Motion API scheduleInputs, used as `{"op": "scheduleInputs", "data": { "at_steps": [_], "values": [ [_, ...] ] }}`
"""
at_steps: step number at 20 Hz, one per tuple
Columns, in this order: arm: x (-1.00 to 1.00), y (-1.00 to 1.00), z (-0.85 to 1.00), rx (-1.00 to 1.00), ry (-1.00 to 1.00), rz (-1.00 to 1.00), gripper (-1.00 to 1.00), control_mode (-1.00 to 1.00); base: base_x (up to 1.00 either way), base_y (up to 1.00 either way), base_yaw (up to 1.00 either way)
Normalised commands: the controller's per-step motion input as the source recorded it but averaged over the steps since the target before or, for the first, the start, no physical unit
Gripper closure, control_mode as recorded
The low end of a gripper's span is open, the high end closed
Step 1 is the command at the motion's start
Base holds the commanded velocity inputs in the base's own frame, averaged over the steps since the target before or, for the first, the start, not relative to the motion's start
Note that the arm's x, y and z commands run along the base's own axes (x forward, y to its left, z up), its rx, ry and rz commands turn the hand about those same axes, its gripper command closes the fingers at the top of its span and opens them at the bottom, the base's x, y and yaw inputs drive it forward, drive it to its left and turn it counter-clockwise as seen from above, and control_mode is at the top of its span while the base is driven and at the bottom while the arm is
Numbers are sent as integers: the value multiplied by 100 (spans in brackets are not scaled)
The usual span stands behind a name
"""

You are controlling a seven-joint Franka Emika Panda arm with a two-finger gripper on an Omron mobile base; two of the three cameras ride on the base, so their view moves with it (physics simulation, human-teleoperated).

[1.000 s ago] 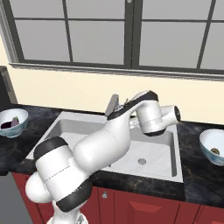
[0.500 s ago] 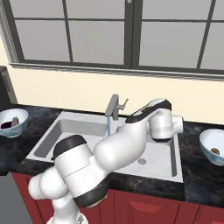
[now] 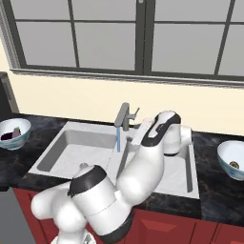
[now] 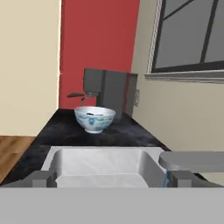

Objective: Pick the eggplants from the sink and place them in one bowl. Place the mushroom in the other bowl. Then turn off the sink faucet.

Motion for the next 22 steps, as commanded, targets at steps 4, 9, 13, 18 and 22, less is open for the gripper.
{"op": "scheduleInputs", "data": {
  "at_steps": [4,9,13,18,22],
  "values": [
    [0,46,0,0,0,-51,-100,-100,0,0,0],
    [1,54,0,-1,1,-57,-100,-100,0,0,0],
    [25,32,3,-2,5,-16,-100,-100,0,0,0],
    [49,-6,0,0,12,5,-100,-100,0,0,0],
    [36,-27,0,1,6,17,-100,-100,0,0,0]
  ]
}}
